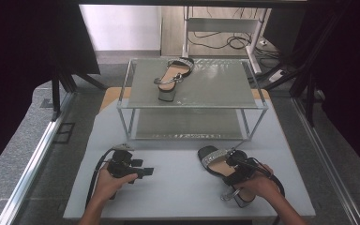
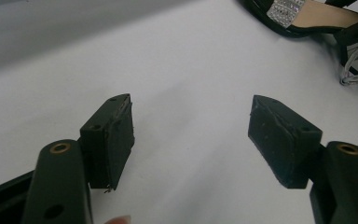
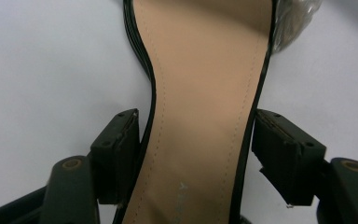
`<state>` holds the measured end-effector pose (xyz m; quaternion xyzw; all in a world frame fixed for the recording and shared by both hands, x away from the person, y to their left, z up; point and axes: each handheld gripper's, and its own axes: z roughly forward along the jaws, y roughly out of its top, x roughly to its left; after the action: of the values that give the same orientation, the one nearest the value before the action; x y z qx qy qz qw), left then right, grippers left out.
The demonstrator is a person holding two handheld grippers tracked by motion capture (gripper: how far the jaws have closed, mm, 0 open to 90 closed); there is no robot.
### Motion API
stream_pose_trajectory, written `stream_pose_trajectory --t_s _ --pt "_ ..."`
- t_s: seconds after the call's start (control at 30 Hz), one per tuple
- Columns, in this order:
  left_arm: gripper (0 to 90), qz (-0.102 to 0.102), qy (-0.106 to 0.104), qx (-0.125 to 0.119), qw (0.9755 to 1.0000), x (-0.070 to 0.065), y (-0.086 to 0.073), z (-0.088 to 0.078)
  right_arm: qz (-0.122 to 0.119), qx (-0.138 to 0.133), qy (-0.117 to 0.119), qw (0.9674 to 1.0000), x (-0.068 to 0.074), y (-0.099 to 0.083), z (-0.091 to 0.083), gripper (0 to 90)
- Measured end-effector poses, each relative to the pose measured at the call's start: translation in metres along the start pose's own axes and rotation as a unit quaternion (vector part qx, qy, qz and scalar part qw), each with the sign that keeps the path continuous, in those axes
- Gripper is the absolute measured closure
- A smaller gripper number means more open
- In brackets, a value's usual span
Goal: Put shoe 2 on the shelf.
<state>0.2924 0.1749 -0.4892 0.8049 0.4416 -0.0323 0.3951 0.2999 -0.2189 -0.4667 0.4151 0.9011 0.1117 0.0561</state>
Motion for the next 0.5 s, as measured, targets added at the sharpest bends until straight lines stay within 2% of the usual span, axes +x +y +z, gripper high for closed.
stream_pose_trajectory --t_s 0.07,0.27,0.3,0.37,0.4,0.5 --pt "31.0 0.001 -0.001 0.0 1.0 -0.001 0.0 0.001 0.008 0.029 0.002 0.9996 0.003 0.001 0.006 34.1" --pt "31.1 0.001 -0.001 0.0 1.0 -0.001 0.0 0.001 0.018 0.051 -0.008 0.9985 0.004 0.005 0.009 36.4" --pt "31.1 0.001 -0.001 0.0 1.0 -0.001 0.0 0.001 0.029 0.061 -0.011 0.9977 0.005 0.007 0.009 37.4" --pt "31.1 0.001 -0.001 0.0 1.0 -0.001 0.0 0.001 0.032 0.061 -0.009 0.9976 0.004 0.008 0.009 37.7" --pt "31.2 0.001 -0.001 -0.001 1.0 -0.001 0.0 0.0 0.048 0.057 -0.001 0.9972 0.0 0.008 0.008 40.1" --pt "31.2 0.001 -0.001 -0.003 1.0 -0.001 0.0 0.0 0.058 0.052 0.011 0.9969 -0.007 0.006 0.006 41.3"
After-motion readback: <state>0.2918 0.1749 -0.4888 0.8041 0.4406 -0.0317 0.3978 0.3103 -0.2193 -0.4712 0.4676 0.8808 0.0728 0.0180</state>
